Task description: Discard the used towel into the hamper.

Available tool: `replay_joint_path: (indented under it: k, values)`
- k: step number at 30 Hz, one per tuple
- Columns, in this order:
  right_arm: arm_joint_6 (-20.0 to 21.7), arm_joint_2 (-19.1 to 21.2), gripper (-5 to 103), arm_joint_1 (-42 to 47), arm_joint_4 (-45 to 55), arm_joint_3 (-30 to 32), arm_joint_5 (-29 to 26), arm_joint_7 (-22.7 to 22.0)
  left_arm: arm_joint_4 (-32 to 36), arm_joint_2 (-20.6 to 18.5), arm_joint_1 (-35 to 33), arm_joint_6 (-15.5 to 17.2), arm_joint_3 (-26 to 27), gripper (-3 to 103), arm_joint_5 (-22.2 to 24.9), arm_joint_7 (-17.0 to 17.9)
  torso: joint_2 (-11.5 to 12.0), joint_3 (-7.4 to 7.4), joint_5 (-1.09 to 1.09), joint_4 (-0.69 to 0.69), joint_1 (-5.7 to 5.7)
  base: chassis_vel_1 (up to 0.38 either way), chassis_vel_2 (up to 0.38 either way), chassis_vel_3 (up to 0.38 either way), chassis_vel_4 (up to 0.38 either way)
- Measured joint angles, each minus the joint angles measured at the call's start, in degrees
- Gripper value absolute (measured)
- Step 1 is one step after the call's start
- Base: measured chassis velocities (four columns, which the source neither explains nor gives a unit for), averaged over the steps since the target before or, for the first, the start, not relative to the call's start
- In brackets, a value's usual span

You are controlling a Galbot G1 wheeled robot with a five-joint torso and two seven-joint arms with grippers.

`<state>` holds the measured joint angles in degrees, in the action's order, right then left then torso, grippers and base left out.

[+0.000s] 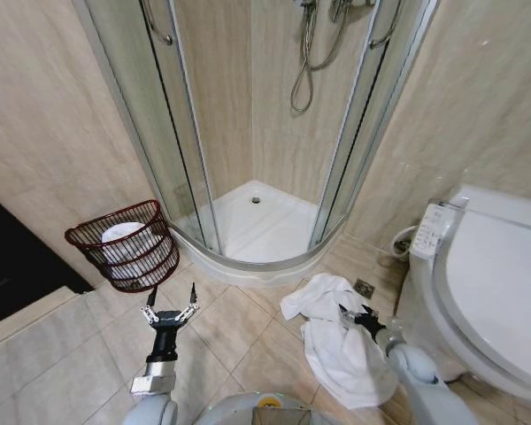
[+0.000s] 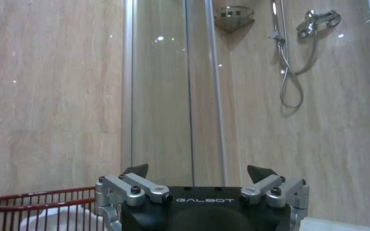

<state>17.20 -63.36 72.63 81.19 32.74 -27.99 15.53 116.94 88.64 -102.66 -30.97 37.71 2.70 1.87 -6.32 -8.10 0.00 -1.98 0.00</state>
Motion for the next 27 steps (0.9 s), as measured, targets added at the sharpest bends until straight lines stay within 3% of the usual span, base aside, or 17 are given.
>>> replay_joint_path:
  k: [15,27]
  values:
    - [-1.1,0.0,100,-7.49,-10.93,-1.51,1.29,2.41,-0.14,0.29,1.66,2.28,-0.24,100,-0.2,0.09,-0.03,-0.02,0.0,-0.02,0.0,0.0,0.0,0.0,0.0]
    - [-1.06,-3.04,100,-5.93,-10.26,-1.48,3.22,3.07,0.55,-0.51,2.36,3.66,0.11,100,0.93,-0.11,-0.05,-0.03,0.0,0.0,0.0,0.0,0.0,0.0,0.0]
